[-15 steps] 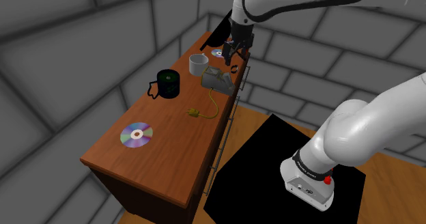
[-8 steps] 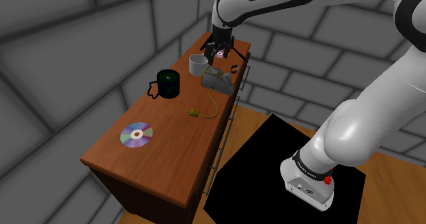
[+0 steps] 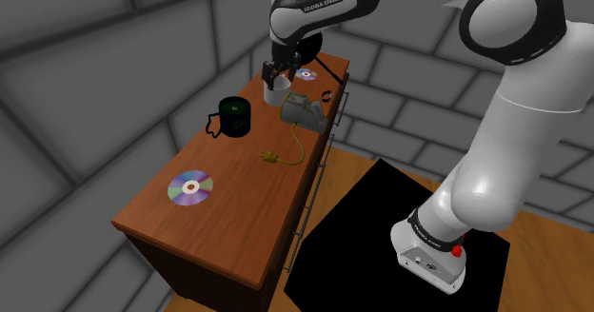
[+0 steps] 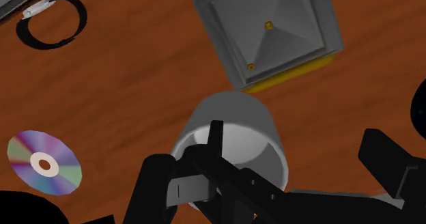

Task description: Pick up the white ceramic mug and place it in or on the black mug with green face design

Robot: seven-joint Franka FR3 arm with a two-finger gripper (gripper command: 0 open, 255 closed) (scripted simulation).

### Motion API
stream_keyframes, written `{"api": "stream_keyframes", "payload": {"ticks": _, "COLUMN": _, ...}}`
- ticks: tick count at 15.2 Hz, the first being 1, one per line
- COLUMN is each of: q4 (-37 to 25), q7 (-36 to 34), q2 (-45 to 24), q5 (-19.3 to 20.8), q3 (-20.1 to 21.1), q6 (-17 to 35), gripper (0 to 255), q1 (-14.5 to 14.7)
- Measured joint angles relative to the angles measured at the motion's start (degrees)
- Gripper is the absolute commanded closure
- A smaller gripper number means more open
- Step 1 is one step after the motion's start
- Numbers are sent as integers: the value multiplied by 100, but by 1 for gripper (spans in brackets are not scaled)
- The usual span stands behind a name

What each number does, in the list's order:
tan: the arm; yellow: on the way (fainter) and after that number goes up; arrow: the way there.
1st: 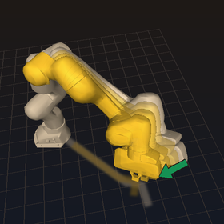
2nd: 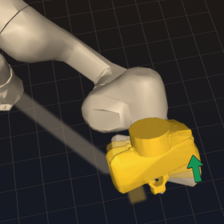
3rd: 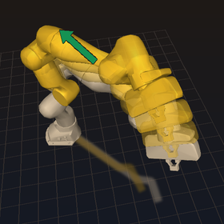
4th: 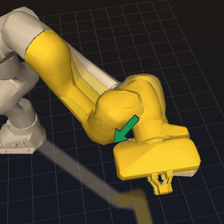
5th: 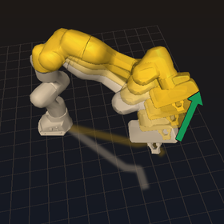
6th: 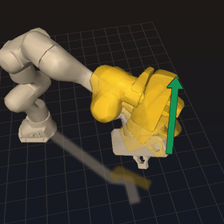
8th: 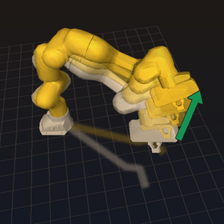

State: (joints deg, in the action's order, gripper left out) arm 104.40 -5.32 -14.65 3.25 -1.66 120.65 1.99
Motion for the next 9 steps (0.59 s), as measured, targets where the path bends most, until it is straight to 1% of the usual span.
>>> {"api": "stream_keyframes", "payload": {"ticks": 5, "q4": -1124, "q7": 80, "q2": -1029, "q5": -66, "q3": 24, "q6": -24, "gripper": 0, "q1": -26}}
{"api": "stream_keyframes", "payload": {"ticks": 9, "q4": -1193, "q7": 69, "q2": -1267, "q5": -71, "q3": 30, "q6": 150, "gripper": 0, "q1": -22}}
